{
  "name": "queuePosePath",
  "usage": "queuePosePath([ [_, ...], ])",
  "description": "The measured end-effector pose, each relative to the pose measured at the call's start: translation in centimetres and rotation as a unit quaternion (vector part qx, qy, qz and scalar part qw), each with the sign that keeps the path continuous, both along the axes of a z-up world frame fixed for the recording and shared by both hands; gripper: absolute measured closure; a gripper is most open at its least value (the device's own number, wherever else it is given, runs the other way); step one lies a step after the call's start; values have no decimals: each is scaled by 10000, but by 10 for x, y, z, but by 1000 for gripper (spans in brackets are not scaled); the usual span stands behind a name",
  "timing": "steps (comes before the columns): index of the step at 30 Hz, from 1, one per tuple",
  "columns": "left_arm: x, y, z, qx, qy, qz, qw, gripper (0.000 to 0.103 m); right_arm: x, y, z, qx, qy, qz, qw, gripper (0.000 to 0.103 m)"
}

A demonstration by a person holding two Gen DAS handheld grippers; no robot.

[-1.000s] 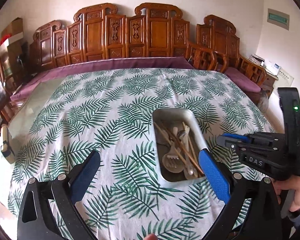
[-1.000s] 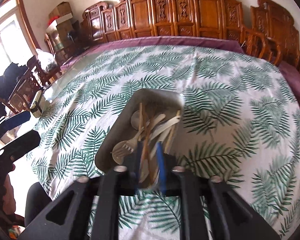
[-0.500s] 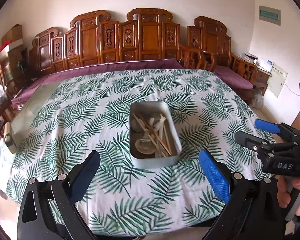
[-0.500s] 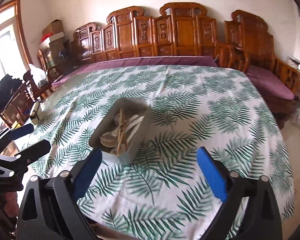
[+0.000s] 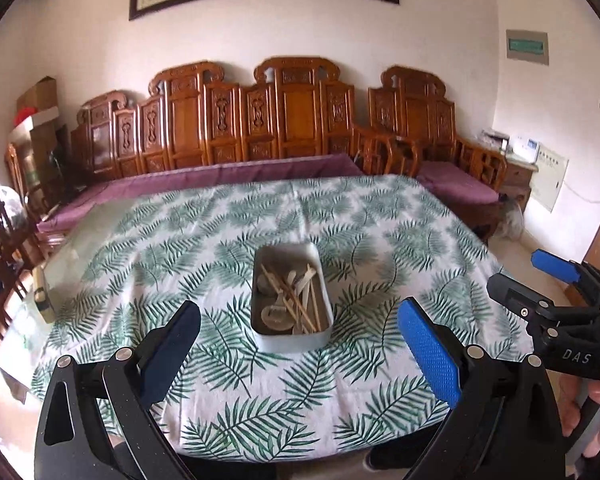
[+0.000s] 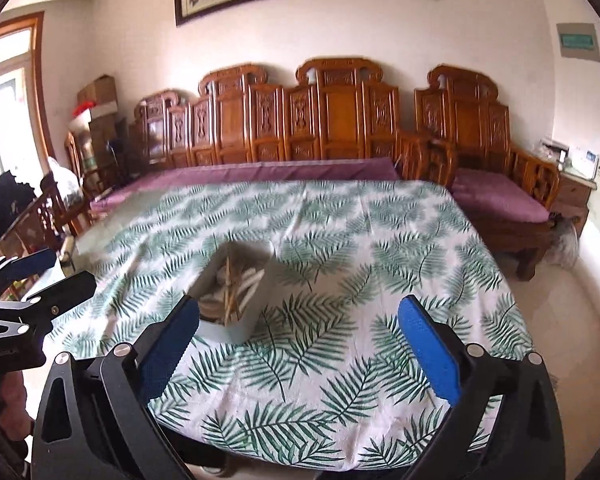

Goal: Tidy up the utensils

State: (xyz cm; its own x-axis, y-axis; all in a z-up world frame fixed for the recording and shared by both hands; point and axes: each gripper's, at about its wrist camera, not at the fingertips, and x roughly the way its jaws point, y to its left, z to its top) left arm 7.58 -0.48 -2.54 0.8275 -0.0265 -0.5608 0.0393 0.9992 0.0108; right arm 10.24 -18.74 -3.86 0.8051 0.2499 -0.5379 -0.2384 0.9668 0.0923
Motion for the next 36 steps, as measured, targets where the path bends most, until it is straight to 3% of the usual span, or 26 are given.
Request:
queuePosePath([
  [12,-32,-1,40,-31,-493,134,9987,8,-39,-7,58,171,-673,-46,9976,3],
  [36,-35,0,38,-36,-518,210,9984,8,-46,-8,61,178,-695,-103,9974,3],
])
